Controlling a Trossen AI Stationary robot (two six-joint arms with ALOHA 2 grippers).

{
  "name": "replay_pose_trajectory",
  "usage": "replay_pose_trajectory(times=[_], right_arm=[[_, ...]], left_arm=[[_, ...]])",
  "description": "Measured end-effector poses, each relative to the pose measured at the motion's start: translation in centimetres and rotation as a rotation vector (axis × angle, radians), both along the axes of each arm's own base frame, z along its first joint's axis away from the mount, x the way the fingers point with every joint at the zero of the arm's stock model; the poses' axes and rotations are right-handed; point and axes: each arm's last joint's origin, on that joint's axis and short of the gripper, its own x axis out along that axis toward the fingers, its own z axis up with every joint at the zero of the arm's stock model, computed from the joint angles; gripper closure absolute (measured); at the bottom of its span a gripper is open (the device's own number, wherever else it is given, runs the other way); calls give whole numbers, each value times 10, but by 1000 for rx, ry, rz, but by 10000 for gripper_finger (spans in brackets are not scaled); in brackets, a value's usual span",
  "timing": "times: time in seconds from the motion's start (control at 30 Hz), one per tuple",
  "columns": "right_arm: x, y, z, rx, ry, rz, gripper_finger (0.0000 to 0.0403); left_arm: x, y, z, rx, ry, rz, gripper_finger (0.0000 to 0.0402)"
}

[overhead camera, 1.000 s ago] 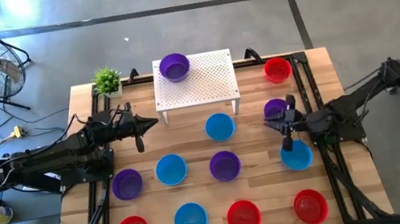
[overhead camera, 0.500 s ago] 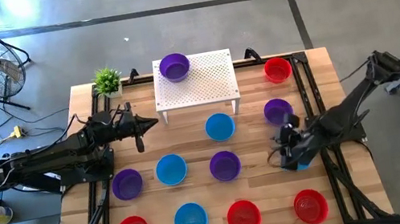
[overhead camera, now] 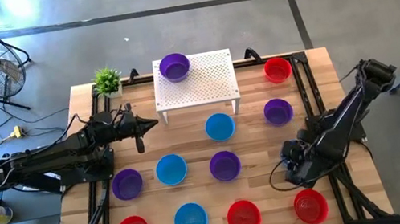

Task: Pick & Place Mini bowls
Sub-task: Put the blue bowl on the shelf

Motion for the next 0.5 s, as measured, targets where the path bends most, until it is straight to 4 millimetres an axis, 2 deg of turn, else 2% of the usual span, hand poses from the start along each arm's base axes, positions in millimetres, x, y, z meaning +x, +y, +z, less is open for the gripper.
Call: replay_pose_trajectory(times=[0.3, 0.5], right_arm=[[10, 5, -25, -46, 102, -67, 225], [20, 4, -32, -39, 95, -87, 262]], left_arm=[[0, 0, 0, -1, 0, 0, 401], [0, 0, 0, -1, 0, 0, 401]])
